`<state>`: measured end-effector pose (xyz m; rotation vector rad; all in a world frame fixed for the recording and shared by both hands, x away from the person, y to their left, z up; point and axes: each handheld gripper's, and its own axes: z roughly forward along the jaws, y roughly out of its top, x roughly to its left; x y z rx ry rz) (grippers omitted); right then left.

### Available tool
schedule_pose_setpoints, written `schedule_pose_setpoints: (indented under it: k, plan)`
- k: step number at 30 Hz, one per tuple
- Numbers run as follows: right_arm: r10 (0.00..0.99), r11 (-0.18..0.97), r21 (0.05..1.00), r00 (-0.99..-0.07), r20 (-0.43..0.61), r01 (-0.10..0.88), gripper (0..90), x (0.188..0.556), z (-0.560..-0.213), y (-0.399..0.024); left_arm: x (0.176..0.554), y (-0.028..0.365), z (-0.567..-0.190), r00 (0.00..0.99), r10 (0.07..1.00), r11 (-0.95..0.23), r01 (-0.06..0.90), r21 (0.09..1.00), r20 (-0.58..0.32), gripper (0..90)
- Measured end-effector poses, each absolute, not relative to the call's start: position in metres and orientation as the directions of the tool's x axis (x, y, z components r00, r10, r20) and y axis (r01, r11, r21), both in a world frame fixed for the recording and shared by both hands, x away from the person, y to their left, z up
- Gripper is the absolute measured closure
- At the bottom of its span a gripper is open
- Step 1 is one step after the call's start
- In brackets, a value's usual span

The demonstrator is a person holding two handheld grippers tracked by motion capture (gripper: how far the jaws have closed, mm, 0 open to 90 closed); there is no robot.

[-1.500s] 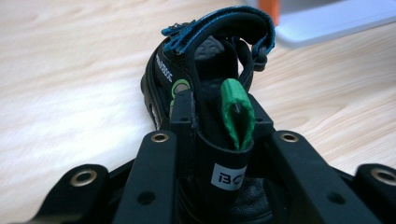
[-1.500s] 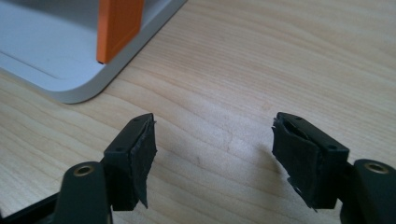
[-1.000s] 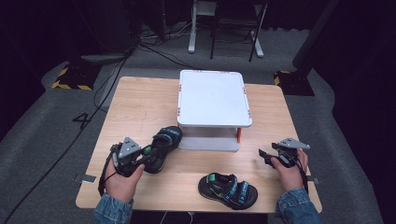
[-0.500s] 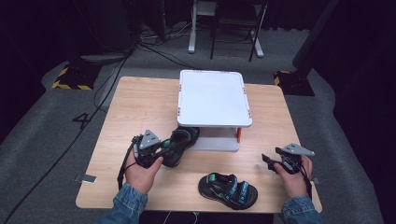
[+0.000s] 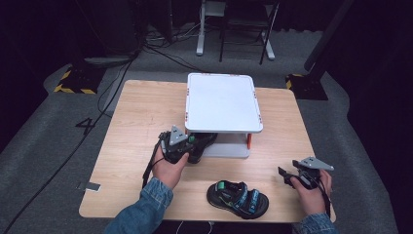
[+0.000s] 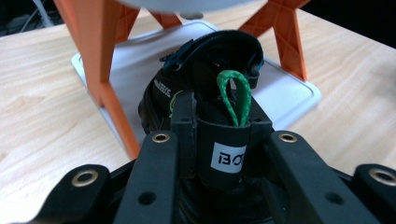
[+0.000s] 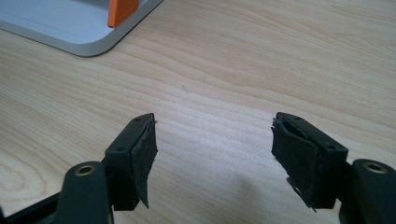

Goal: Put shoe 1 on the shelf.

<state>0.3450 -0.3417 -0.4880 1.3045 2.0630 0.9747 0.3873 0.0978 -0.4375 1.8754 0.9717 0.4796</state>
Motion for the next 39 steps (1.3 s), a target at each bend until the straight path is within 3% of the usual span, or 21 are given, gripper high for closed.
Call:
schedule_pose_setpoints:
  k: [5, 10, 13, 14, 15, 16, 17, 18, 21, 26, 27, 28, 29, 30, 32, 35, 39]
  plan:
    - [0.917, 0.278, 0.787, -0.397, -0.046, 0.552, 31.3, 0.338, -0.489, -0.346, 0.401, 0.086, -0.45, 0.597, 0.801, -0.269, 0.434, 0.86, -0.05, 72.7]
    - [0.917, 0.28, 0.78, -0.396, -0.045, 0.559, 31.5, 0.334, -0.491, -0.347, 0.404, 0.085, -0.452, 0.61, 0.784, -0.242, 0.47, 0.849, -0.115, 68.1]
    - [0.909, 0.294, 0.781, -0.415, -0.05, 0.551, 31.8, 0.335, -0.49, -0.341, 0.401, 0.081, -0.455, 0.624, 0.772, -0.278, 0.503, 0.818, -0.121, 55.0]
    - [0.909, 0.294, 0.781, -0.415, -0.05, 0.551, 31.8, 0.335, -0.49, -0.341, 0.399, 0.08, -0.455, 0.625, 0.773, -0.28, 0.489, 0.826, -0.108, 55.0]
    - [0.904, 0.303, 0.782, -0.425, -0.055, 0.544, 31.8, 0.336, -0.49, -0.337, 0.398, 0.079, -0.455, 0.63, 0.771, -0.295, 0.479, 0.827, -0.09, 45.8]
    - [0.904, 0.303, 0.782, -0.425, -0.055, 0.544, 31.8, 0.336, -0.49, -0.337, 0.398, 0.079, -0.455, 0.635, 0.768, -0.296, 0.468, 0.833, -0.085, 45.8]
    - [0.899, 0.311, 0.78, -0.434, -0.057, 0.542, 31.8, 0.338, -0.489, -0.335, 0.398, 0.08, -0.456, 0.64, 0.765, -0.285, 0.444, 0.849, -0.078, 37.0]
    - [0.899, 0.311, 0.78, -0.434, -0.057, 0.542, 31.8, 0.338, -0.489, -0.335, 0.398, 0.081, -0.456, 0.647, 0.76, -0.282, 0.425, 0.86, -0.071, 37.0]
    - [0.89, 0.322, 0.779, -0.453, -0.054, 0.538, 31.8, 0.343, -0.489, -0.331, 0.395, 0.086, -0.451, 0.655, 0.753, -0.257, 0.386, 0.886, -0.067, 24.7]
    - [0.881, 0.326, 0.785, -0.47, -0.051, 0.526, 31.7, 0.347, -0.488, -0.329, 0.378, 0.102, -0.435, 0.658, 0.75, -0.249, 0.374, 0.893, -0.067, 25.8]
    - [0.879, 0.326, 0.786, -0.474, -0.048, 0.525, 31.7, 0.351, -0.487, -0.327, 0.373, 0.106, -0.431, 0.659, 0.748, -0.246, 0.382, 0.891, -0.075, 32.0]
    - [0.879, 0.326, 0.786, -0.474, -0.048, 0.525, 31.7, 0.351, -0.487, -0.327, 0.37, 0.109, -0.429, 0.658, 0.748, -0.24, 0.393, 0.888, -0.089, 32.0]
    - [0.875, 0.329, 0.787, -0.482, -0.047, 0.521, 31.8, 0.354, -0.487, -0.325, 0.365, 0.113, -0.425, 0.662, 0.741, -0.239, 0.412, 0.879, -0.109, 43.0]
    - [0.873, 0.329, 0.789, -0.485, -0.045, 0.519, 31.7, 0.356, -0.486, -0.324, 0.361, 0.116, -0.424, 0.67, 0.734, -0.249, 0.419, 0.873, -0.112, 46.6]
    - [0.872, 0.33, 0.789, -0.487, -0.045, 0.518, 31.7, 0.358, -0.486, -0.322, 0.353, 0.119, -0.422, 0.694, 0.711, -0.291, 0.436, 0.851, -0.113, 49.2]
    - [0.856, 0.348, 0.789, -0.514, -0.048, 0.507, 31.7, 0.366, -0.486, -0.312, 0.345, 0.12, -0.427, 0.708, 0.7, -0.365, 0.468, 0.805, -0.094, 61.2]
    - [0.848, 0.357, 0.787, -0.528, -0.047, 0.503, 31.7, 0.37, -0.485, -0.306, 0.345, 0.126, -0.441, 0.707, 0.697, -0.384, 0.512, 0.769, -0.122, 68.6]
